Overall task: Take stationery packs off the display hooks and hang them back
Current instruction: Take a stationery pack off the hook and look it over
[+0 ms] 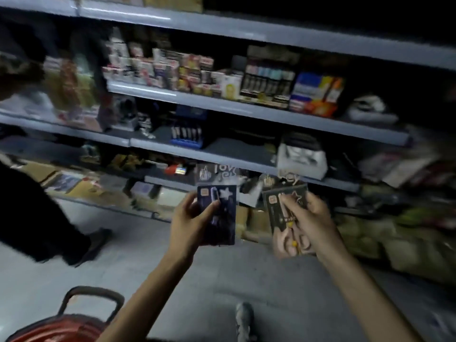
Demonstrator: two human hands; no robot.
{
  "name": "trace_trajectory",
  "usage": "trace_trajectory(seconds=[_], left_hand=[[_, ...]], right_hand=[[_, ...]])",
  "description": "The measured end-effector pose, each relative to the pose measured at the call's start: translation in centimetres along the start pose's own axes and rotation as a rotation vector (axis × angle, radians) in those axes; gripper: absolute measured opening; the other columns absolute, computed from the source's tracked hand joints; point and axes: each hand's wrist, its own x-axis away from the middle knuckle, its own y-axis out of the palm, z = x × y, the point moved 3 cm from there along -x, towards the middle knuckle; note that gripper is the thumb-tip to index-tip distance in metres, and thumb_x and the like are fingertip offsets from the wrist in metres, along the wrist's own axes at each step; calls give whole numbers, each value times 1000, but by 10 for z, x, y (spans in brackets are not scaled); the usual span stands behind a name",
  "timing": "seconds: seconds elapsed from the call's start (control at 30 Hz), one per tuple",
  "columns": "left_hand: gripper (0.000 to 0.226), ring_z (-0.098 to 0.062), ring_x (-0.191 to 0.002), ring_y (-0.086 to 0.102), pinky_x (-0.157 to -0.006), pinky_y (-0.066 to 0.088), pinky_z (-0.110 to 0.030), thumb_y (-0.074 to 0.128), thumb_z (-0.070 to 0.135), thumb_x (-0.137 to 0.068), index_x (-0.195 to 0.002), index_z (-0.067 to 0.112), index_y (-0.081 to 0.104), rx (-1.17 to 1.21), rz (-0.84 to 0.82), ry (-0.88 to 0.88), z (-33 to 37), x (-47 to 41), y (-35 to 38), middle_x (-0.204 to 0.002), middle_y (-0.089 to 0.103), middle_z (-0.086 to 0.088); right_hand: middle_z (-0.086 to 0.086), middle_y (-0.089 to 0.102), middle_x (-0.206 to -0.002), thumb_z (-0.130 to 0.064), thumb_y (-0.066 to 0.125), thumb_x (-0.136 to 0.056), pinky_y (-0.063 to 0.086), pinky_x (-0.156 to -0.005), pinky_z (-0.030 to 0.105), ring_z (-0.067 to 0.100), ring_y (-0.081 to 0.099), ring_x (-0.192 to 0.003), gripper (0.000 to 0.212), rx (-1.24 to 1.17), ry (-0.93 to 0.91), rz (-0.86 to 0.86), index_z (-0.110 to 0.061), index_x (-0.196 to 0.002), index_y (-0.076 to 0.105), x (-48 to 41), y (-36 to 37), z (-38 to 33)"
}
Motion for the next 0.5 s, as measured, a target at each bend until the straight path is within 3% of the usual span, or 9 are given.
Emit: trace_trajectory(seconds=[0.13,0.3,0.4,0.5], left_hand=[[23,-14,-100,75,-92,59,-41,69,9,-95,-117,17,68,-25,-189,49,23,17,97,-105,80,2],[22,-21,-96,76,-86,60,-41,72,10,-94,-116,13,69,-18,-332,116,50,49,217,-103,80,-4],[20,-19,-95,77,-83,62,-38,72,12,-94,-114,15,68,-38,-417,138,65,71,291,-102,80,-2],[22,-22,-98,77,-84,61,-43,72,14,-95,-116,17,69,-30,-472,129,72,92,366,-104,80,-2]], right_hand=[[1,78,-82,-27,73,-93,54,-67,30,13,73,-73,11,-44,-61,215,-17,-91,72,23,-103,-6],[-4,78,-81,-14,69,-96,54,-62,19,5,72,-72,2,-6,-189,323,-13,-95,71,57,-231,-14],[3,79,-90,-17,71,-95,56,-73,33,11,72,-82,6,68,-247,396,-13,-99,74,69,-311,-8],[2,79,-92,-18,71,-96,56,-76,38,11,71,-86,5,111,-291,453,-17,-99,74,81,-390,-3]])
